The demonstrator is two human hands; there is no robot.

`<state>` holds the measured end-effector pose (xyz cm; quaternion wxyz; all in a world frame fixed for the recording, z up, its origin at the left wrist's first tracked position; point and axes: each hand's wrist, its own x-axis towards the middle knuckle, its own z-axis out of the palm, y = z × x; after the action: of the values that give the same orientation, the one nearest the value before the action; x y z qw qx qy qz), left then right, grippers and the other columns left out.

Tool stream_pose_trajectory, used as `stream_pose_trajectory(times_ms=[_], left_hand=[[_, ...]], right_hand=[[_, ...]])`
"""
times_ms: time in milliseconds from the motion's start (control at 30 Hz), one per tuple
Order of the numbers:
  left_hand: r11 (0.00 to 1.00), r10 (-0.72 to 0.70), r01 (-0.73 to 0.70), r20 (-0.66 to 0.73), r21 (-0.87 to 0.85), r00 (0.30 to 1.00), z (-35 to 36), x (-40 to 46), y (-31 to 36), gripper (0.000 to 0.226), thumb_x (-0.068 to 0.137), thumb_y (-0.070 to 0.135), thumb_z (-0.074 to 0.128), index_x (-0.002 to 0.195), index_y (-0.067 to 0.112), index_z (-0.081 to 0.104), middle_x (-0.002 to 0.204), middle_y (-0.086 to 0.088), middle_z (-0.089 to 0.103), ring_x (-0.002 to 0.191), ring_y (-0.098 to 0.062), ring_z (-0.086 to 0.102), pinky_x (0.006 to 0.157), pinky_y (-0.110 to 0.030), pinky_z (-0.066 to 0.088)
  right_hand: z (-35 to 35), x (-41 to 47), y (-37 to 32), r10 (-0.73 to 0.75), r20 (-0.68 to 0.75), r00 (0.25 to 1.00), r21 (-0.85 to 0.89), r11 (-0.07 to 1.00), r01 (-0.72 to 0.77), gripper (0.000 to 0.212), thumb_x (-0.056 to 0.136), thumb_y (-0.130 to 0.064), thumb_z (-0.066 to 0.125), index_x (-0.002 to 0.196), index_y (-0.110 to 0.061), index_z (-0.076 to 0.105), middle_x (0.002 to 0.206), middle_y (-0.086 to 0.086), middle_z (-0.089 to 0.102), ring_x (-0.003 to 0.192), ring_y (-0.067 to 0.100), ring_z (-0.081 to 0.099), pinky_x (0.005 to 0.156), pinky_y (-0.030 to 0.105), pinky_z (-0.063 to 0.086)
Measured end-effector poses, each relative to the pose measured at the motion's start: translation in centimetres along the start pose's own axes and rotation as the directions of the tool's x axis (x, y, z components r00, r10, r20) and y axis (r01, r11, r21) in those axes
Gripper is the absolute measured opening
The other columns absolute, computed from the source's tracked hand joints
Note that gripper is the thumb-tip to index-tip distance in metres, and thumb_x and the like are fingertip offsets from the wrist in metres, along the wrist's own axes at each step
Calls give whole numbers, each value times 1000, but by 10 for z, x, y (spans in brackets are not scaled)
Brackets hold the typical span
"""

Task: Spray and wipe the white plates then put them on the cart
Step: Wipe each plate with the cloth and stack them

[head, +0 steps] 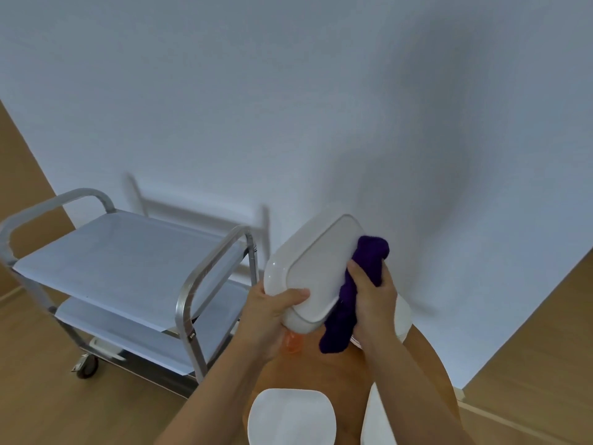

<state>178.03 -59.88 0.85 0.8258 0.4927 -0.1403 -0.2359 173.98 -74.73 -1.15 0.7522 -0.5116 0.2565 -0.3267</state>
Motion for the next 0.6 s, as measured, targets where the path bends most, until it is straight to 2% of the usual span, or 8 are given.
stream_pose_trajectory(times_ms=[67, 133, 200, 267, 333, 433, 500, 600], left_hand=[[995, -54, 43, 127, 88, 990, -7, 0, 12, 29, 68, 1, 73, 92, 15, 75, 94, -10, 74, 84, -22, 72, 64, -30, 58], [980, -160, 133, 189, 151, 969, -13, 5, 27, 15, 75, 14, 72, 89, 12, 77, 88, -13, 72, 77, -24, 70, 65, -32, 59], [951, -290, 267, 151, 156, 945, -14, 13, 36, 28, 80, 30, 63, 94, 9, 75, 87, -15, 71, 74, -25, 70, 67, -35, 58], [924, -344, 330, 39, 193, 938, -9, 20, 37, 33, 86, 36, 58, 100, 9, 69, 88, -13, 74, 77, -25, 71, 72, -37, 59], [922, -317, 324, -66, 211, 946, -4, 24, 31, 41, 84, 45, 59, 103, 9, 67, 90, -12, 74, 82, -27, 70, 80, -41, 56], [963, -236, 251, -145, 99, 961, -1, 29, 25, 57, 74, 53, 60, 111, 10, 66, 99, -13, 73, 93, -29, 68, 84, -43, 54], [983, -182, 183, -204, -14, 962, -2, 35, 25, 58, 80, 54, 57, 119, 12, 62, 108, -12, 71, 102, -30, 67, 88, -45, 53], [993, -117, 101, -312, -67, 943, 6, 39, 21, 56, 84, 58, 56, 120, 16, 61, 106, -6, 72, 100, -28, 67, 91, -46, 52]], right_hand=[[-10, 9, -11, -15, 76, 997, -69, 997, 20, 39, 78, -17, 72, 114, -29, 63, 98, -5, 71, 89, 20, 68, 77, 39, 56], [-18, 13, -21, -24, 178, 984, -151, 987, 51, 38, 77, -13, 73, 111, -26, 65, 97, -2, 72, 85, 20, 69, 74, 38, 57], [-20, 12, -26, -35, 290, 956, -240, 965, 108, 36, 76, -11, 74, 102, -36, 67, 96, -4, 72, 82, 15, 69, 69, 30, 57], [-13, 6, -27, -58, 354, 933, -339, 922, 186, 39, 77, -15, 75, 91, -49, 63, 100, -12, 66, 84, 6, 66, 67, 21, 55], [-6, 1, -23, -101, 325, 940, -370, 901, 225, 34, 79, -22, 73, 91, -50, 57, 105, -14, 60, 87, 2, 63, 70, 19, 52], [-7, -8, -13, -109, 209, 972, -328, 928, 175, 6, 86, -38, 63, 91, -37, 60, 92, -9, 64, 77, 5, 64, 61, 18, 51], [-8, -17, 2, -47, 139, 989, -354, 930, 94, 14, 89, -46, 54, 93, -33, 57, 95, -4, 64, 83, 12, 64, 63, 20, 48], [1, -33, 22, -65, 69, 995, -423, 902, 89, 41, 93, -48, 44, 129, -27, 45, 131, -2, 45, 107, 13, 54, 83, 24, 47]])
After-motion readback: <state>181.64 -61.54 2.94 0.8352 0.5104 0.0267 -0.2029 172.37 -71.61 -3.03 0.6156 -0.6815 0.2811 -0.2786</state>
